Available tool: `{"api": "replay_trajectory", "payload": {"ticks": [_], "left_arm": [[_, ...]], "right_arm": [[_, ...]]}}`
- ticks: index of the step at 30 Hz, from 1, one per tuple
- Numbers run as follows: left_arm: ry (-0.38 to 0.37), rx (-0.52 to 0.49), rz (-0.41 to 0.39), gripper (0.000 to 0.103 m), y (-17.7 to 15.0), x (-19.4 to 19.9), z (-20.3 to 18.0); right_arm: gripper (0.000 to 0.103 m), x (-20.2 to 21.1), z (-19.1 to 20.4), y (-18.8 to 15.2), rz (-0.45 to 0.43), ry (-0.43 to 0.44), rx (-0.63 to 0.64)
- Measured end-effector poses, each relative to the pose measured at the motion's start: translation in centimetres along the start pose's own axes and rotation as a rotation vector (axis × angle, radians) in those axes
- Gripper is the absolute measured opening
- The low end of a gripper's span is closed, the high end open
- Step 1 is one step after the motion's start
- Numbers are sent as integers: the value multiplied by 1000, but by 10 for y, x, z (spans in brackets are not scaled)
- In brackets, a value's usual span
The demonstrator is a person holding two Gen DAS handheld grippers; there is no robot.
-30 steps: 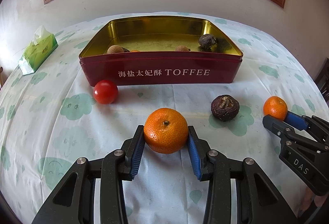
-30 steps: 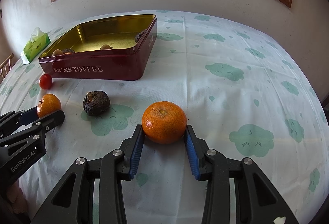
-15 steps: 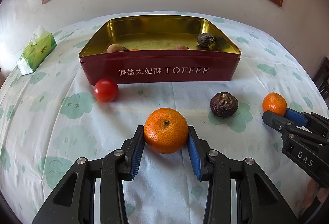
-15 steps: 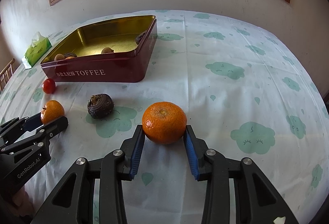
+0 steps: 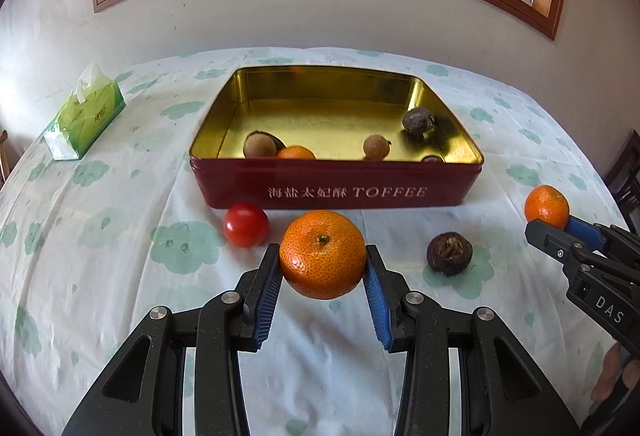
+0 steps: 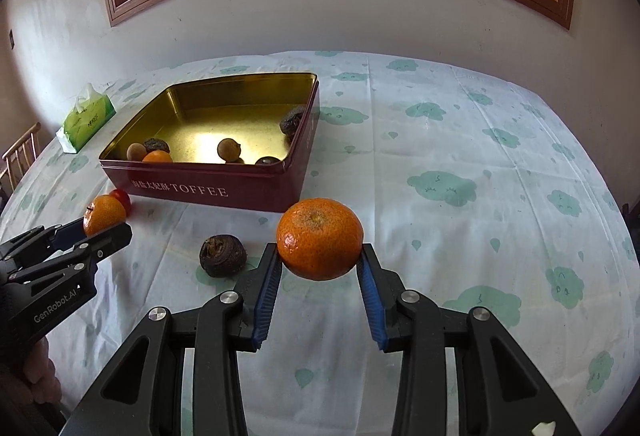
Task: Organize fruits
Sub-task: 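Lift both oranges and carry them over the TOFFEE tin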
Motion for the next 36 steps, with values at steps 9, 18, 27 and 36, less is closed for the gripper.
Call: {"api": "replay_trajectory", "payload": {"ticks": [9, 18, 27, 36], "left_arm": [[27, 23, -70, 41, 47, 0, 28], [40, 31, -50, 41, 64, -27, 45], [47, -3, -11, 41, 62, -57, 44], [58, -31, -15, 41, 67, -74, 44]], "right_arm": [[36, -7, 19, 34, -32, 43, 36], [36, -33, 41, 56, -22, 76, 83], [36, -66, 50, 61, 19, 81, 100], [36, -87, 55, 62, 43, 81, 95]]}}
Point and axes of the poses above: each gripper's, at about its wrist camera, not at the fingertips, and x roughly against the way its jaws point, z to its left, y to its top, the point moved 6 cm from there along -x, roughly the way its jaws point, and after that the axes turned 8 degrees about -z, right-handed, at the moved point
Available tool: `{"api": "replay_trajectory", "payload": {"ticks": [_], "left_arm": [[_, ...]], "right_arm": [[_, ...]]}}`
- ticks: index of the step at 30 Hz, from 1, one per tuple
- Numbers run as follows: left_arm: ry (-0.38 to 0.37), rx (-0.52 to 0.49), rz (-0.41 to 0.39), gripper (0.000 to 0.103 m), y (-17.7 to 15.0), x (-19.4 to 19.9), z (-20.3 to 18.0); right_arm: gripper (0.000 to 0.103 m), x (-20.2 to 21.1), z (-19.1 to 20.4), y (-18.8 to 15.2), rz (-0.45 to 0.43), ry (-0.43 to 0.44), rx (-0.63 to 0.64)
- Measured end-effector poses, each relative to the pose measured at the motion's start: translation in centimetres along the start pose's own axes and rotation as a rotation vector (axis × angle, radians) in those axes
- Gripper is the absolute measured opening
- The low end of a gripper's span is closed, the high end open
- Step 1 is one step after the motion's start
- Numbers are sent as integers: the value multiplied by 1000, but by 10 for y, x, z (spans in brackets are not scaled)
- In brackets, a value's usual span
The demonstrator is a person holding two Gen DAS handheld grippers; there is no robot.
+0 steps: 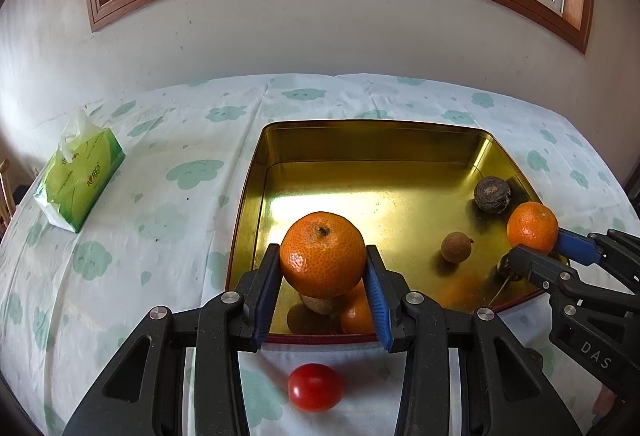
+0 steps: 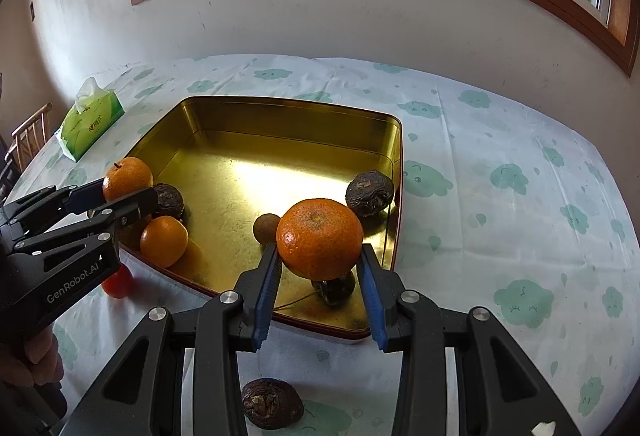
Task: Organize fruits
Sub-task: 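Lift both oranges and carry them over the TOFFEE tin, then open both tools to drop the oranges into the tin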
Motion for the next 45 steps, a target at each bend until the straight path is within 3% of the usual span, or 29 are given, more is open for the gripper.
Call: {"api": "replay_trajectory", "payload": {"ticks": [23, 29, 39, 45], "left_arm": [[12, -33, 11, 43, -5, -12, 0], [22, -13, 11, 54, -6, -7, 3], [12, -26, -29, 55, -14, 33, -6], [5, -17, -50, 55, -30, 69, -8]], "right_arm": [[40, -10, 5, -1, 13, 8, 6], [47, 0, 4, -1, -3, 8, -5], [47, 38, 2, -15, -33, -3, -26], [47, 63, 5, -42, -28, -12, -19]]}}
Point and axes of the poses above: each gripper's, at about its wrist camera, not at the fingertips, and x roughly against the way its jaws point, z to its left, y to its top, the point moved 6 cm from there along -x, roughly the way its jaws point, and after that the axes turned 8 degrees about -z, right-handed, at the moved point
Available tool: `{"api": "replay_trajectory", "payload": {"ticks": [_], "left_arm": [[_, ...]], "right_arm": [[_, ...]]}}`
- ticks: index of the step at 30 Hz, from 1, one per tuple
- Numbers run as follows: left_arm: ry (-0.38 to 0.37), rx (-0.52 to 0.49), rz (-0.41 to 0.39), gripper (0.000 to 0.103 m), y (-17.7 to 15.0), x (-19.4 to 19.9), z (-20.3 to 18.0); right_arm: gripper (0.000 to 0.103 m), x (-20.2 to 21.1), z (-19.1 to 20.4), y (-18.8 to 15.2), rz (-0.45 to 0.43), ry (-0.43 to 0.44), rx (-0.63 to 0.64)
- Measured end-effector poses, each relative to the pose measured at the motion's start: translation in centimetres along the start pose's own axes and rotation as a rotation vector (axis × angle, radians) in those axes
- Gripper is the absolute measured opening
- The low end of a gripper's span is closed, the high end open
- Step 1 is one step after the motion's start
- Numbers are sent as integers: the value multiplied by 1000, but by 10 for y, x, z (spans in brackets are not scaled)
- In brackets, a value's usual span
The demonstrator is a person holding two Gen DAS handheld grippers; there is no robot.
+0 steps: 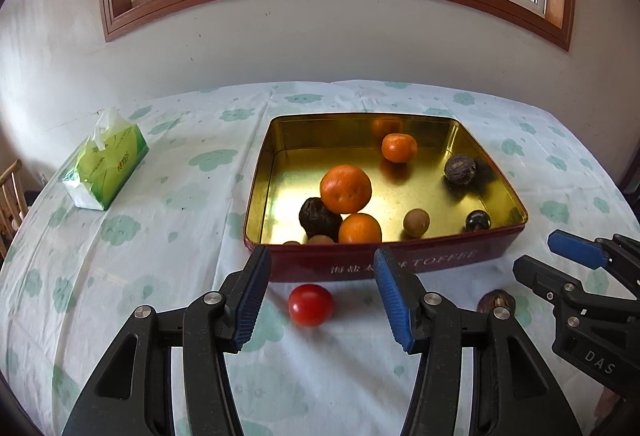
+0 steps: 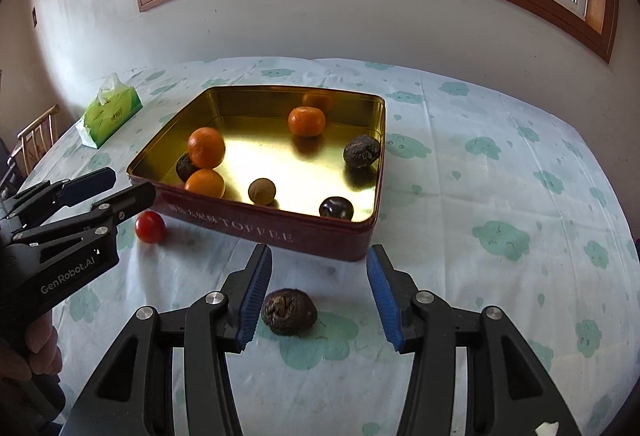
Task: Organize fruits
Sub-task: 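Open both tools to drop the oranges into the tin, then withdraw both open tools from the tin toward the remaining fruits, then close the right tool on the dark mangosteen while the left tool grasps the red tomato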
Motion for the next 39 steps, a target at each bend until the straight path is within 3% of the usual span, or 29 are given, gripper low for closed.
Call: {"api": "replay_trajectory", "payload": {"ticks": [15, 34, 39], "left_arm": [[44, 31, 80, 55, -86, 43, 19], [42, 67, 102, 55, -89, 18, 29], [26, 70, 113, 55, -82, 10, 27]], "right_arm": [[47, 25, 1, -81, 81, 25, -40], [48, -18, 25, -54, 70, 19, 50], [40, -24, 29, -49, 55, 17, 56]]}}
Point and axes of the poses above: each gripper's, at about its wrist camera, not at the fingertips, and x roughly against the way its jaws point, z to its left, y to its top, the point moved 6 cm from there along -x, roughly the way its jaws point, and after that the axes turned 8 degrees about -z, right-handed, at the moved point
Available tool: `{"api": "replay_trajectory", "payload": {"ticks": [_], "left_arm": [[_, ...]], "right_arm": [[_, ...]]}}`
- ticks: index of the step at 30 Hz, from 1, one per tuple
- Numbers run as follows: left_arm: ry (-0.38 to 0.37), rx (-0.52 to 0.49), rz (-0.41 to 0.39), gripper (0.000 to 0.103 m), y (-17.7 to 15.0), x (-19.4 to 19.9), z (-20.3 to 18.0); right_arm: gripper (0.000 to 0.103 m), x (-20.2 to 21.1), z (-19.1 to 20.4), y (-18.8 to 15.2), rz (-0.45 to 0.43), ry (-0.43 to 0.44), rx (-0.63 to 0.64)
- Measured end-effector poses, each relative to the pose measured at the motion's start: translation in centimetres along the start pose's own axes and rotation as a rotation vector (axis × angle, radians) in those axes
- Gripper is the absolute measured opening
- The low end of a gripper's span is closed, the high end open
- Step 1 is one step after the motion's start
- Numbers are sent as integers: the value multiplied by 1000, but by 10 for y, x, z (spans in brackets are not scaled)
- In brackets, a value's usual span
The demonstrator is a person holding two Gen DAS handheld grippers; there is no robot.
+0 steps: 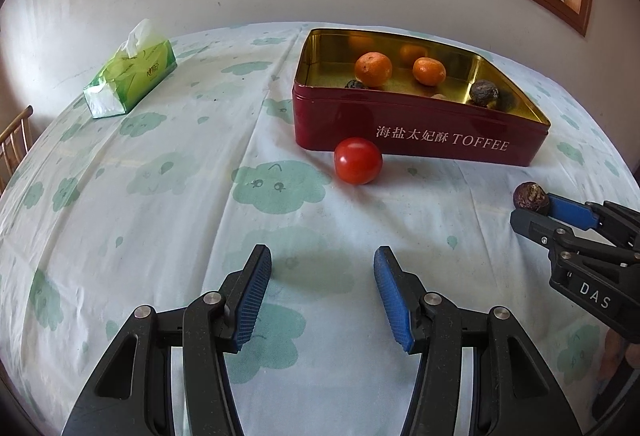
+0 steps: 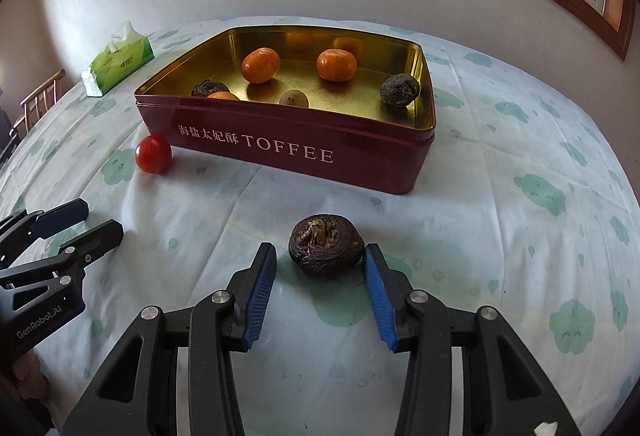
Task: Organize fruits
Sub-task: 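Close the right tool on the dark mangosteen while the left tool grasps the red tomato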
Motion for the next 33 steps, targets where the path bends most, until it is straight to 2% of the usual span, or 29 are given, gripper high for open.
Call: {"api": "replay_trajectory", "payload": {"ticks": [1, 13, 23, 33], "left_arm": [[-5, 3, 0, 55, 2, -1, -1], [-25, -17, -11, 55, 27, -15, -21], [-29, -26, -18, 55, 33, -19, -25], [-21, 7, 3, 55, 38, -34, -22]], "right_arm": [[34, 0, 1, 0, -5, 1, 1], [34, 2, -11, -2, -7, -16, -9], [33, -1, -32, 1, -6, -36, -31], [34, -2, -32, 1, -6, -35, -34]]}}
Point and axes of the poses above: each gripper's, at about its wrist camera, not at the fingertips, and x roughly against the way its jaws point, z to its left, y to its top, the point moved 6 cm from there along -x, roughly the way its jaws point, and after that the axes turned 8 degrees about -z, right-handed, at the moved point
